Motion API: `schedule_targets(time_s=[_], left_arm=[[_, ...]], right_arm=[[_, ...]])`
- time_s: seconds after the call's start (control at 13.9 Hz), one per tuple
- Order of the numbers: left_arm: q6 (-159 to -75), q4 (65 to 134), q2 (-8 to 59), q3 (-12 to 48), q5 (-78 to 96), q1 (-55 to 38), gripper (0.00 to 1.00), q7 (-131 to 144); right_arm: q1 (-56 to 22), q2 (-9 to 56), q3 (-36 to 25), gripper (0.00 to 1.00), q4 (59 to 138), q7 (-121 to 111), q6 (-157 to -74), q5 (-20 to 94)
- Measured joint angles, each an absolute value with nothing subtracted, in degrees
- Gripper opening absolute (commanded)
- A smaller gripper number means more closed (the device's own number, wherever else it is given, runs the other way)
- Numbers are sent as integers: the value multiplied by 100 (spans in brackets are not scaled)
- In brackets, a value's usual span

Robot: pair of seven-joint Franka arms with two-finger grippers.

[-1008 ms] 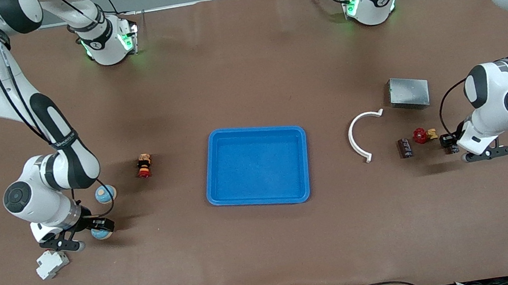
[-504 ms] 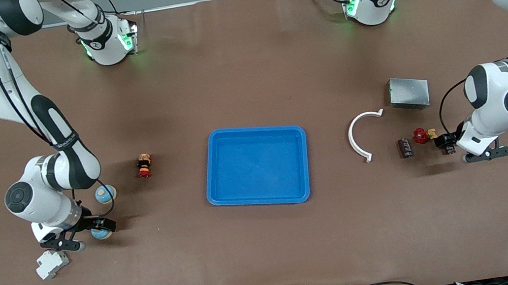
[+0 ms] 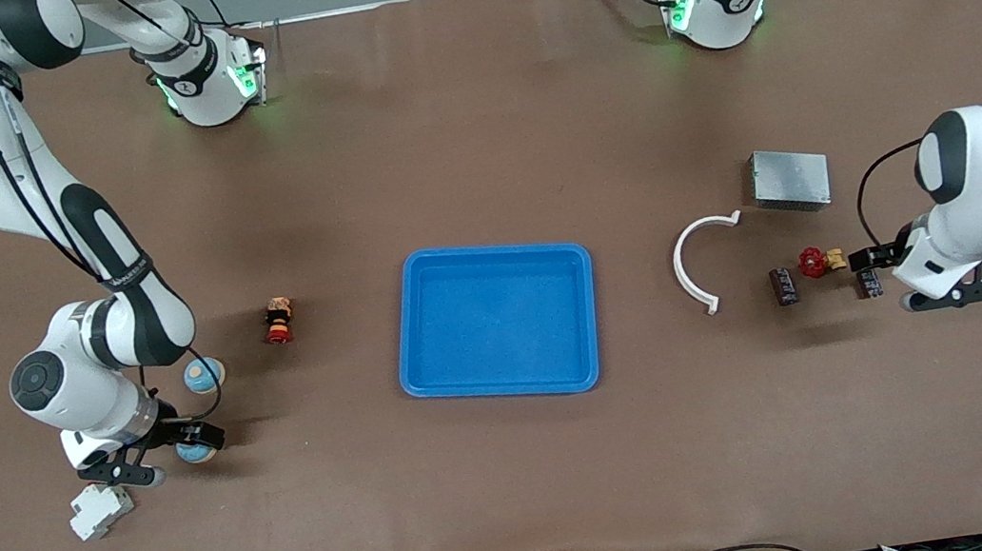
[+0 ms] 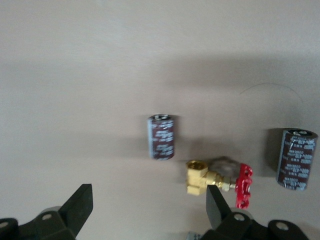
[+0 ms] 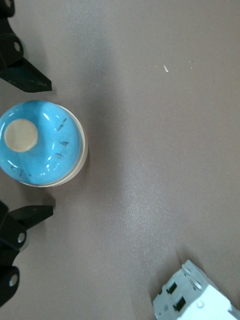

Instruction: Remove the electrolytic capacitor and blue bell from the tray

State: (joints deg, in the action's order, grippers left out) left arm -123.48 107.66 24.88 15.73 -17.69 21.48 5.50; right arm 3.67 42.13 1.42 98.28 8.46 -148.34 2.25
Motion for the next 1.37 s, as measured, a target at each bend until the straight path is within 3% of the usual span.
schedule_targets(time_s=[0.22, 0.86, 1.15, 1.37], left_arm=[[-11643, 10711, 1939, 1921, -1372, 2568, 100, 228], [-9744, 10535, 158, 1959, -144, 2707, 100, -248], [-8900, 9607, 7, 2055, -13, 2686, 100, -248], [-8745, 8818, 221, 2138, 92, 2663, 100, 10]], right_arm=[[364, 3875, 146, 100, 9605, 821, -13985, 225], [434, 2419, 72, 100, 9096, 369, -11712, 54], [535, 1938, 65, 100, 8290, 287, -9850, 40], [531, 1667, 115, 100, 7936, 97, -9246, 40]])
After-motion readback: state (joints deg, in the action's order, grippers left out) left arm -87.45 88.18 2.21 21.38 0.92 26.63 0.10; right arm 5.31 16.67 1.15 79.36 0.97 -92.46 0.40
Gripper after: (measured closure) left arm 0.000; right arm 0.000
